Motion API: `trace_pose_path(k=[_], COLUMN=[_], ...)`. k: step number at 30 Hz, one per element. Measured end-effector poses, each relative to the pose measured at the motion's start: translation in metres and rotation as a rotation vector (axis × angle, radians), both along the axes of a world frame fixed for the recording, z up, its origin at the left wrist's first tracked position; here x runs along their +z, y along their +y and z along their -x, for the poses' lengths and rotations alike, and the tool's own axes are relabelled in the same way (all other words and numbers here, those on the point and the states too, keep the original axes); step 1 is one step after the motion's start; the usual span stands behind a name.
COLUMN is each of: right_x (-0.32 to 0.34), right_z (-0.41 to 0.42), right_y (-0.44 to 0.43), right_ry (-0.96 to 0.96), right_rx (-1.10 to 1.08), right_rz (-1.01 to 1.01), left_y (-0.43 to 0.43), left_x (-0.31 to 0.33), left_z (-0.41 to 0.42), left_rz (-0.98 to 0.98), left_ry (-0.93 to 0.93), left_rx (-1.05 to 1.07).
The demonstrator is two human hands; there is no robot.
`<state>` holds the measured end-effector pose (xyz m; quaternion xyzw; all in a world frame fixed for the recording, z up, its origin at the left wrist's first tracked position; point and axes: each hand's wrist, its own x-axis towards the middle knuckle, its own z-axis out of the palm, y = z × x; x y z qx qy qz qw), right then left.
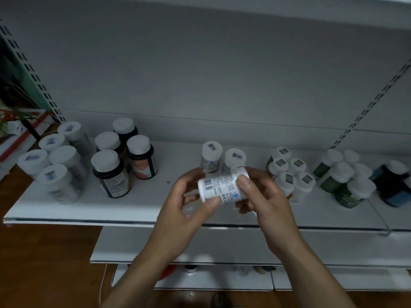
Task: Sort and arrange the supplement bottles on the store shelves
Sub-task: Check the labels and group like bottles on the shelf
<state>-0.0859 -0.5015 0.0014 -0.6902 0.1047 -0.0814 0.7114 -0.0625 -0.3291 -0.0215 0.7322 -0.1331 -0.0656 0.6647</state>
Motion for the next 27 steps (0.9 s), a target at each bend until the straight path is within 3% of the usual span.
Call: trace_pose_path(k=[4, 6, 8, 11, 13, 18, 27], right_x=[-0.002, -0.003, -0.004, -0.015, -0.028, -0.061, -0.095], right_z=[-0.004, -0.006, -0.009, -0.016, -0.022, -0.037, -0.049], right_y=[-0.003, -0.004, -0.009, -0.024, -0.031, -0.029, -0.034], right_ry=[-0.079, -0.087, -0.095, -0.112, -0.108, -0.272, -0.133], right_rx=[0.024, 0.037, 0.030, -0.110, -0.172, -0.169, -0.197], right_rz=[0.168, 0.264, 0.337, 0.343, 0.417, 0.693, 0.594], left_y=[-0.009, -0.016, -0.020, -0.021, -0.020, -0.029, -0.031], left_x=[-0.007, -0.012, -0.017, -0.032, -0.044, -0.051, -0.055], left_z=[-0.004, -0.009, -0.010, -0.011, -0.014, -0.038, -0.083], left_rz=[-0.485, -0.599, -0.571, -0.351, -0.310, -0.302, -0.254], left_ry=[-0.377, -0.459, -0.377, -0.050, 0.038, 0.030, 0.089], left_rx=[0.042, 0.111, 0.129, 0.145, 0.186, 0.236, 0.234])
